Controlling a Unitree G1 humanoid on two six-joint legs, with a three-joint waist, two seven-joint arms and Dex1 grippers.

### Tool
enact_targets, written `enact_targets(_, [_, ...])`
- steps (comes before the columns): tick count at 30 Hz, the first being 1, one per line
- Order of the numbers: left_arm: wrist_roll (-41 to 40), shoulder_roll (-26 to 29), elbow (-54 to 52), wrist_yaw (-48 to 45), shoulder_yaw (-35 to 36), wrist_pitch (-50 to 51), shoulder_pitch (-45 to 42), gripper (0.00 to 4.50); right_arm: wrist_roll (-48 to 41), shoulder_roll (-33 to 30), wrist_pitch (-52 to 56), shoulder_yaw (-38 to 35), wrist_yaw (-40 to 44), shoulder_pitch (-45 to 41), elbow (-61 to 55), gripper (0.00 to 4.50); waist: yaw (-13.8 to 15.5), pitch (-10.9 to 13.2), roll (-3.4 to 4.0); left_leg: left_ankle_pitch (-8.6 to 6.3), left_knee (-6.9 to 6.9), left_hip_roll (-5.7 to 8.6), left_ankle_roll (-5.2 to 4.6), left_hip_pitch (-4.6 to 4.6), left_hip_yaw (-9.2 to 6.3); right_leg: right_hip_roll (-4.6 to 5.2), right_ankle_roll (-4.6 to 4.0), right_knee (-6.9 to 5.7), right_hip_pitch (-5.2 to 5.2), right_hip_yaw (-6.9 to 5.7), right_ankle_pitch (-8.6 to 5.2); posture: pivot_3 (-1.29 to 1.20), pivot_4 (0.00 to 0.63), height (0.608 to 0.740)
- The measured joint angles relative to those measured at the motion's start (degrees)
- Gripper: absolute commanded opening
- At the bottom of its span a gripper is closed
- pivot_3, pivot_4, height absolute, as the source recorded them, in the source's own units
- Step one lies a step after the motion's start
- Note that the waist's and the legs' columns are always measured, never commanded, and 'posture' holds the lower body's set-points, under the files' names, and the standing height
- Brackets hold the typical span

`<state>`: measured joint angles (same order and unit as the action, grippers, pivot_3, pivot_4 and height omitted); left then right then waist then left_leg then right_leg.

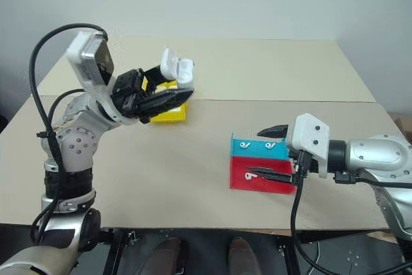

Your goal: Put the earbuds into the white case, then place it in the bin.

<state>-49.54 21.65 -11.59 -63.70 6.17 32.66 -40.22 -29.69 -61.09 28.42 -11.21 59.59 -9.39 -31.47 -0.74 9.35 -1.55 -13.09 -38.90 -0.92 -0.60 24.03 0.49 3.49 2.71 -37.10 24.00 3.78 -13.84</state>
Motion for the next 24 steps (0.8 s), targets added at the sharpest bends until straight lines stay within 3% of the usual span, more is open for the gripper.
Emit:
enact_targets(3, [0.0,0.4,0.0,-2.0,-1.5,0.0,1.2,2.79,2.1,-2.9,1.7,2.0,0.0,-0.2,-0.5,4.32,-0.1,0.0,0.00,0.00,0.00,-0.01,0.00,0.00,0.08,-0.03,0.00,0.00,0.02,0.00,0.00,0.00,0.150,0.740])
enact_targets(8, [1.0,0.0,-0.1,-3.1,-4.0,-1.7,2.5,2.79,2.7,-6.1,7.0,8.5,1.2,-5.4,-1.5,2.96,-0.1,0.0,0.00,0.00,0.01,-0.03,-0.01,-0.01,0.06,-0.04,-0.01,0.03,0.01,0.03,-0.01,0.00,0.150,0.740])
enact_targets(16, [2.4,-0.2,-1.6,-3.2,-5.3,-4.5,5.0,2.79,14.7,-8.0,10.9,27.2,3.5,-14.0,0.6,2.96,-0.1,0.0,0.01,-0.01,0.01,-0.04,-0.01,0.03,0.08,-0.02,-0.01,0.05,0.08,0.04,-0.01,0.00,0.150,0.740])
enact_targets(24, [2.3,0.2,-4.5,-1.4,-5.6,-5.0,6.9,2.79,26.8,-4.1,9.9,36.9,5.4,-20.6,8.0,2.96,-0.1,0.0,0.01,-0.01,0.01,-0.04,-0.01,0.03,0.04,-0.03,-0.01,0.03,0.11,0.04,-0.01,0.00,0.150,0.740])
